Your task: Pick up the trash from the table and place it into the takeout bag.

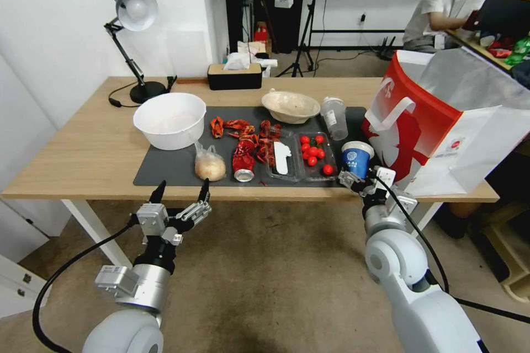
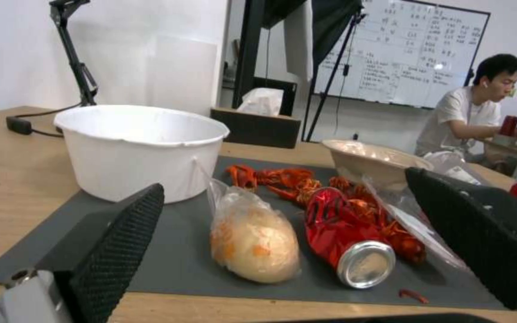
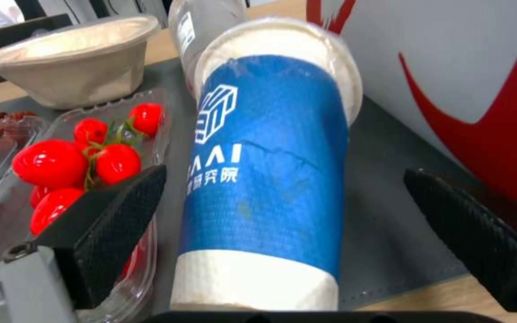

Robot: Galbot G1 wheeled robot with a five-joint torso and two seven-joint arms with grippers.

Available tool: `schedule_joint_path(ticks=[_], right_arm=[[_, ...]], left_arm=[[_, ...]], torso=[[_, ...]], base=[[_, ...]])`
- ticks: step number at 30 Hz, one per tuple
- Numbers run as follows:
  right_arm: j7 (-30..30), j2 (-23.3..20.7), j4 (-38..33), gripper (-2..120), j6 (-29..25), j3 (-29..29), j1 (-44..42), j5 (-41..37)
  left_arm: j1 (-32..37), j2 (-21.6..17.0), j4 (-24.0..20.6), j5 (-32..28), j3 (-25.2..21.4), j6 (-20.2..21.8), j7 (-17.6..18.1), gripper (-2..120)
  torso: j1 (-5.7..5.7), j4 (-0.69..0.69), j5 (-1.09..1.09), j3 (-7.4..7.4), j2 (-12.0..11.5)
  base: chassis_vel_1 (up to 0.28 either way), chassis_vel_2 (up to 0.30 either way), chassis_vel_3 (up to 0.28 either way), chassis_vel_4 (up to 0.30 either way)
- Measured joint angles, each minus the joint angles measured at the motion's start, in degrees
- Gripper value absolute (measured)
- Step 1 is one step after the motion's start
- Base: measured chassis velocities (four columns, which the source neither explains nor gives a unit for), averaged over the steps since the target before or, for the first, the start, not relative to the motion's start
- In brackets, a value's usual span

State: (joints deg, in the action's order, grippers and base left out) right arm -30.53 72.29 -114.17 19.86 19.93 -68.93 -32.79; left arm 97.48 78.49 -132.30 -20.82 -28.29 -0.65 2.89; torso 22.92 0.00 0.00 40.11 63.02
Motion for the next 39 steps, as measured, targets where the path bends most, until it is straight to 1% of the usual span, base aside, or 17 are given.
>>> schedule_joint_path(ticks=[2,4,6,7,9,10,13,14,16,18,19,21,24,29,31,34,39], right_arm=[[-0.16,0.07,0.17,99,0.20,-0.19,0.20,-0.11],[-0.44,0.28,0.59,91,0.66,-0.57,0.49,-0.20],[-0.50,0.34,0.72,89,0.76,-0.61,0.57,-0.20],[-0.65,0.40,0.93,82,0.91,-0.64,0.68,-0.20],[-0.75,0.45,0.99,74,1.02,-0.67,0.80,-0.20],[-0.75,0.45,0.99,74,1.02,-0.67,0.80,-0.20],[-0.78,0.50,1.11,59,1.11,-0.69,0.85,-0.19],[-0.78,0.50,1.11,59,1.11,-0.69,0.85,-0.19],[-0.79,0.53,1.16,51,1.11,-0.69,0.85,-0.16],[-0.79,0.54,1.16,48,1.10,-0.69,0.85,-0.15],[-0.78,0.54,1.16,42,1.08,-0.64,0.82,-0.12],[-0.78,0.54,1.16,40,1.07,-0.59,0.81,-0.12],[-0.79,0.58,0.94,30,1.01,-0.32,0.64,-0.10],[-0.70,0.51,-0.06,22,0.98,-0.04,0.15,-0.18],[0.12,0.28,-1.57,16,0.68,0.10,-0.48,-0.47],[1.22,-0.10,-3.46,12,0.22,0.15,-1.32,-0.94],[4.78,-1.61,-7.75,11,-2.41,1.00,-3.41,-2.39]], left_arm=[[-0.03,0.01,0.10,0.00,0.00,-0.09,0.01,100],[-0.08,0.04,0.32,0.00,0.00,-0.33,0.02,100],[-0.10,0.04,0.38,0.00,0.00,-0.40,0.02,100],[-0.13,0.04,0.45,-0.01,0.00,-0.47,0.03,100],[-0.28,0.01,0.67,-0.02,0.00,-0.54,0.04,100],[-0.28,0.01,0.67,-0.02,0.00,-0.54,0.04,100],[-0.54,-0.01,1.16,-0.03,0.06,-0.67,0.05,100],[-0.54,-0.01,1.16,-0.03,0.06,-0.67,0.05,100],[-0.66,0.01,1.41,-0.03,0.17,-0.72,0.05,100],[-0.69,0.01,1.49,-0.03,0.20,-0.72,0.05,100],[-0.84,0.01,1.75,-0.03,0.27,-0.82,0.05,100],[-0.89,0.00,1.81,-0.03,0.28,-0.84,0.05,100],[-1.17,-0.12,2.12,-0.04,0.25,-0.89,0.05,100],[-1.19,-0.14,2.23,-0.05,0.25,-0.94,0.05,100],[-1.24,-0.14,2.32,-0.06,0.26,-0.97,0.05,100],[-1.32,-0.14,2.39,-0.07,0.27,-0.99,0.05,100],[-1.41,-0.09,2.54,-0.08,0.39,-1.11,0.05,100]], torso=[[0.00,0.00,0.00,0.00,0.00],[0.00,0.00,0.01,0.00,0.00],[0.00,0.00,0.00,0.00,0.00],[0.00,0.00,0.01,0.00,0.00],[0.00,0.00,0.00,0.00,0.00],[0.00,0.00,0.00,0.00,0.00],[0.00,0.00,0.00,0.00,0.00],[0.00,0.00,0.00,0.00,0.00],[-0.01,0.00,-0.01,0.00,0.00],[0.00,0.00,-0.01,0.00,0.00],[0.00,0.00,-0.01,0.00,0.00],[-0.01,0.00,-0.01,0.00,0.00],[0.00,0.00,0.00,0.00,0.00],[0.00,-0.01,0.02,0.00,0.00],[0.00,0.00,0.02,0.00,0.00],[0.00,-0.01,0.00,0.00,0.00],[0.00,0.00,0.01,0.00,0.00]], base=[[0.000,0.000,0.000,0.000],[0.000,0.000,0.000,0.000],[0.000,0.000,0.000,0.000],[0.000,0.000,0.000,0.000],[0.000,0.000,0.000,0.000],[0.000,0.000,0.000,0.000],[0.000,0.000,0.000,0.000],[0.000,0.000,0.000,0.000],[0.000,0.000,0.000,0.000],[0.000,0.000,0.000,0.000],[0.000,0.000,0.000,0.000],[0.000,0.000,0.000,0.000],[0.000,0.000,0.000,0.000],[0.000,0.000,0.000,0.000],[0.000,0.000,0.000,0.000],[0.000,0.000,0.000,0.000],[0.000,0.000,0.000,0.000]])
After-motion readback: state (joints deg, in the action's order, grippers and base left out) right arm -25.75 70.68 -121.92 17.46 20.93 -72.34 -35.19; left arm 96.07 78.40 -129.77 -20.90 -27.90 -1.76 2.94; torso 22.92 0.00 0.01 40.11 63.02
